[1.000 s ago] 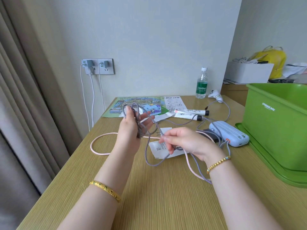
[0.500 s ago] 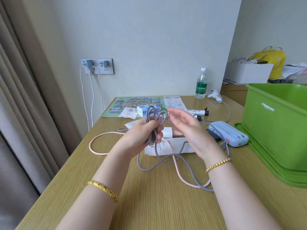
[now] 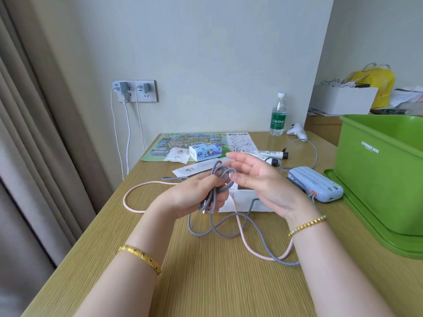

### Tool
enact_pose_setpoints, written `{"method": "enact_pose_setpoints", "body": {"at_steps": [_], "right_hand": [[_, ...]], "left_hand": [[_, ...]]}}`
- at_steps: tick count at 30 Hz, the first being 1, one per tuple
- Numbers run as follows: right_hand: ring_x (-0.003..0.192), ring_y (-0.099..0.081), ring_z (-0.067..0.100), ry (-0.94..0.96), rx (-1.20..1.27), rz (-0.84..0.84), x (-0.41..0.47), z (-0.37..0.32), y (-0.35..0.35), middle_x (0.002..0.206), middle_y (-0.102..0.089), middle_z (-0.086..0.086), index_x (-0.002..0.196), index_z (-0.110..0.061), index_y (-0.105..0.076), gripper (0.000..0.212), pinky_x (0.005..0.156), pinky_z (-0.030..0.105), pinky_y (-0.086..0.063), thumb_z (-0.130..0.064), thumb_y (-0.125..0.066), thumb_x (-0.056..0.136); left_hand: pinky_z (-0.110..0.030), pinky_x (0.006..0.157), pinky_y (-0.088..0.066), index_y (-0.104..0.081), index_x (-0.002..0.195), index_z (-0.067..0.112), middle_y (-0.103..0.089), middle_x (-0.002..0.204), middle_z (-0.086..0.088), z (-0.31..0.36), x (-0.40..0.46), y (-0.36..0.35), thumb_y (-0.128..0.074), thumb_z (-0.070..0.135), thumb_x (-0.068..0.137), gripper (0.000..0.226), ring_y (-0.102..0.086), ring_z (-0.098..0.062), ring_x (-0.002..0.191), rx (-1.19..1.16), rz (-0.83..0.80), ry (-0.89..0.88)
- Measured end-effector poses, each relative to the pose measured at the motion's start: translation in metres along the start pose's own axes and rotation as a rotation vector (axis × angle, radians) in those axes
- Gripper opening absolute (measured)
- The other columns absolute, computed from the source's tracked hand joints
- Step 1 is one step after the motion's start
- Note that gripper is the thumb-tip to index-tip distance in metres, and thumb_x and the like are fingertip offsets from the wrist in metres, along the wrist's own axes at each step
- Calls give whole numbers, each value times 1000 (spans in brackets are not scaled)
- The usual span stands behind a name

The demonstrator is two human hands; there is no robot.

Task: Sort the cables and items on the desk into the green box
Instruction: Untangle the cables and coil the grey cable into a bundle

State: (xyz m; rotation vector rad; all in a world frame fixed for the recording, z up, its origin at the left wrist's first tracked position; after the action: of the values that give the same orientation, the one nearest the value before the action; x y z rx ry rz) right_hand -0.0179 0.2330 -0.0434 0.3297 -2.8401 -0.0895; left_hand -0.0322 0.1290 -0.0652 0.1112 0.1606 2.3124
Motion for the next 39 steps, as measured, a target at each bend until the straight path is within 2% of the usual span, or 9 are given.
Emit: {"method": "enact_pose_setpoints", "body": {"at_steps": [4, 7, 10, 14, 18, 22, 31, 35, 39], "right_hand": [[108, -51, 10, -22, -78, 74, -1, 1, 5, 117, -53, -4, 123, -24, -51, 51, 87, 24, -44, -21, -69, 76], [118, -50, 9, -41, -68, -24, -2, 1, -4, 124, -56, -1, 125, -19, -49, 46, 96, 27, -44, -1, -59, 84], [112, -52, 12, -36, -137, -49, -3, 0, -9, 115, -59, 2, 119, -16, -51, 45, 95, 29, -44, 10, -46, 83], [98, -53, 12, -7, -419, 18, 1, -1, -9, 100, -58, -3, 107, -20, -55, 31, 89, 24, -43, 2, -49, 86], [81, -53, 9, 2, -453, 64, 3, 0, -7, 88, -57, -6, 100, -21, -57, 13, 81, 26, -44, -17, -60, 88], [102, -56, 17, -68, -542, -34, 0, 6, -10, 103, -58, -4, 110, -25, -50, 26, 96, 36, -44, -11, -52, 88], [76, -51, 7, 29, -751, 121, 1, -2, -9, 90, -55, -11, 98, -26, -52, 13, 70, 23, -42, -16, -52, 89], [81, -52, 13, 87, -817, 253, 0, -10, -4, 84, -59, -7, 94, -21, -59, 13, 75, 25, -37, -14, -53, 85], [96, -49, 15, 191, -883, 292, 2, -14, -10, 101, -55, 0, 101, -11, -62, 20, 77, 20, -34, -7, -47, 88]], "left_hand": [[-22, 50, -37, -37, 67, 15, -40, 52, 7, 2, -2, -1, -26, 12, 99, 34, -37, -11, 47, 33, -10, 0], [-25, 52, -35, -40, 64, 13, -47, 51, 8, 0, -4, -3, -28, 12, 99, 37, -43, -11, 47, 130, -27, 24], [-31, 54, -33, -41, 70, 11, -50, 53, 8, -4, -3, -5, -30, 9, 97, 30, -45, -11, 48, 139, -27, 62], [-31, 55, -29, -39, 78, 13, -47, 52, 9, -5, -3, 1, -34, 8, 96, 19, -44, -11, 47, 113, 36, 92], [-27, 53, -33, -42, 96, 9, -52, 54, 6, -5, -2, 3, -35, 7, 94, 8, -48, -11, 48, 164, 56, 91], [-19, 46, -35, -44, 95, 9, -54, 56, 7, -2, -3, 3, -38, 12, 92, 7, -49, -15, 49, 235, 39, 72], [-25, 56, -37, -47, 105, 6, -55, 64, 5, -11, 0, 8, -39, 12, 95, 14, -49, -14, 57, 275, 92, 110], [-22, 55, -44, -50, 91, 14, -52, 60, 10, -9, 2, 1, -37, 12, 97, 14, -49, -10, 56, 225, 42, 75], [-28, 59, -43, -49, 77, 17, -49, 61, 10, -8, 3, 4, -37, 12, 96, 23, -47, -13, 58, 233, 110, 69]]}}
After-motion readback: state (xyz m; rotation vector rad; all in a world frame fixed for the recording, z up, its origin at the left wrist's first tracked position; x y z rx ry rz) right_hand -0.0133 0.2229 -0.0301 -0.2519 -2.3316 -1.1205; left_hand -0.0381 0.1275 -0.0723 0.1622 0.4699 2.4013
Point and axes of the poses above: each hand's wrist, its own x-axis towards the middle knuckle, its own y-axis out of the back of the hand, z = x × y, the point moved 7 cm from there along x, towards the middle knuckle
